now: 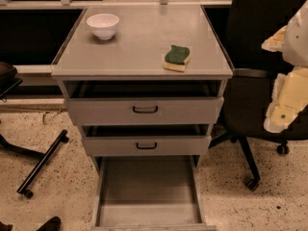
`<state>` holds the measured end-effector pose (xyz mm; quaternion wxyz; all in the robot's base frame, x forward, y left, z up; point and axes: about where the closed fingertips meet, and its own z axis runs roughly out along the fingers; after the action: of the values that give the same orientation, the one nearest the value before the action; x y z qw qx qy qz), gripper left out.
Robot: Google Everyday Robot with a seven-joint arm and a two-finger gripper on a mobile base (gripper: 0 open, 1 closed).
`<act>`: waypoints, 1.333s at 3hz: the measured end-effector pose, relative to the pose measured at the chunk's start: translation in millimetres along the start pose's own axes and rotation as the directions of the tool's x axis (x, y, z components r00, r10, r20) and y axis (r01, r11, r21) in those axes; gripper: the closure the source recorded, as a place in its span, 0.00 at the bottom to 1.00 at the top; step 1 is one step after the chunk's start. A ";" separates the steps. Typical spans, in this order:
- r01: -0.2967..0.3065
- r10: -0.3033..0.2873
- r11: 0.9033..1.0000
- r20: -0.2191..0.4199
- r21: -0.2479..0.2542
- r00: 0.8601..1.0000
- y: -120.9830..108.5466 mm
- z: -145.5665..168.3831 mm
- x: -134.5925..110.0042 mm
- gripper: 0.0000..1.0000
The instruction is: Place sponge into bottom drawer
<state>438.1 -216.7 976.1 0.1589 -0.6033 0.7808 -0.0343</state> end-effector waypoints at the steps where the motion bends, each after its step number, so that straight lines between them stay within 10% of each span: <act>1: 0.000 0.000 1.000 0.000 0.000 1.000 0.0 0.0 0.0 0.00; 2: 0.013 -0.013 1.000 0.031 0.009 0.999 -1.4 9.7 -0.4 0.00; 4: -0.036 0.029 0.999 0.220 0.026 0.975 -62.5 123.6 -27.0 0.00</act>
Offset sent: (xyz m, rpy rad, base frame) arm 0.0108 0.0019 -0.0276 0.0588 -0.0261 0.0465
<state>538.2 -190.7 880.0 0.2536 -0.5881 0.7677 0.0235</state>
